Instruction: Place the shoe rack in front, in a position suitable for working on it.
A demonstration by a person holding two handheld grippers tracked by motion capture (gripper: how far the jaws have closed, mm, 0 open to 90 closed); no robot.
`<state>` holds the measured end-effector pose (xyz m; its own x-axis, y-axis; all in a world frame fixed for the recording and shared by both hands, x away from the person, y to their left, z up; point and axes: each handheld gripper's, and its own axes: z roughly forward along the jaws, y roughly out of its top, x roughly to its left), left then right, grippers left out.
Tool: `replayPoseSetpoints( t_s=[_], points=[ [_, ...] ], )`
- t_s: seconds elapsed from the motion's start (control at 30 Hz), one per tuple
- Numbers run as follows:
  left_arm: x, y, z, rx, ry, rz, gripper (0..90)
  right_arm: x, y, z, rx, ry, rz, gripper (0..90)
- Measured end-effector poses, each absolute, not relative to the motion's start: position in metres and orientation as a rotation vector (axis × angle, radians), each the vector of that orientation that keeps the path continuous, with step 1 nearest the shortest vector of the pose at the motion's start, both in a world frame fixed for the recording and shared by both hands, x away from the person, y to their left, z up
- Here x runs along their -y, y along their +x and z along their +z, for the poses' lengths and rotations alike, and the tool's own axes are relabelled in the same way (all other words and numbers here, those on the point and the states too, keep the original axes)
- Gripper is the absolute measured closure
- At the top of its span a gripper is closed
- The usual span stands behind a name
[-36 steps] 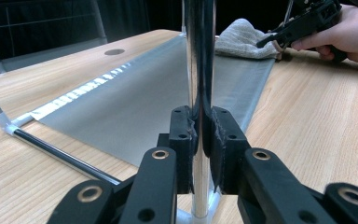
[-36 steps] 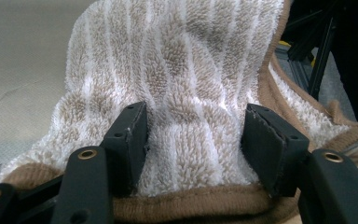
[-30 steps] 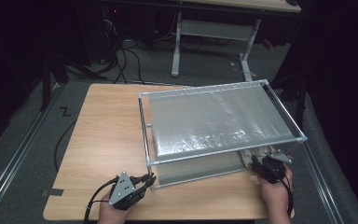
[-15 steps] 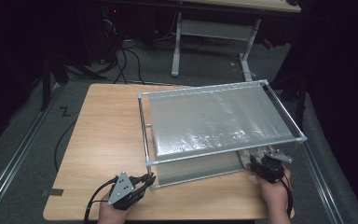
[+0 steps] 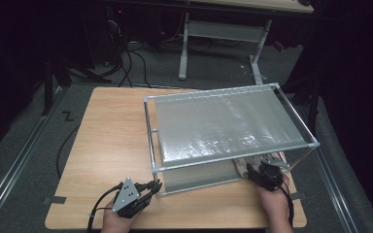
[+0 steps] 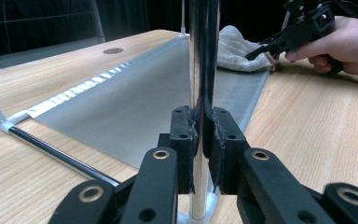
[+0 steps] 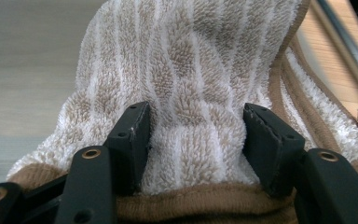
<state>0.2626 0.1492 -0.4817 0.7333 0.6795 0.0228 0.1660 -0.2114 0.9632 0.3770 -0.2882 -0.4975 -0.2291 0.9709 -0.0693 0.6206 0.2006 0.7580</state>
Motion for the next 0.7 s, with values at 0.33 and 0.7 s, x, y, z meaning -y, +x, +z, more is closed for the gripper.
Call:
replayPoseSetpoints(
  t_s=[0.33, 0.7],
  points=[
    [-0.149, 0.263, -0.481, -0.667, 1.758, 0.539, 80.8, 0.225, 0.365, -0.497, -2.06, 1.371, 0.87, 43.1],
    [-0.149, 0.263, -0.481, -0.666, 1.756, 0.541, 80.8, 0.147, 0.344, -0.498, -2.201, 1.225, 0.926, 43.2]
  ],
)
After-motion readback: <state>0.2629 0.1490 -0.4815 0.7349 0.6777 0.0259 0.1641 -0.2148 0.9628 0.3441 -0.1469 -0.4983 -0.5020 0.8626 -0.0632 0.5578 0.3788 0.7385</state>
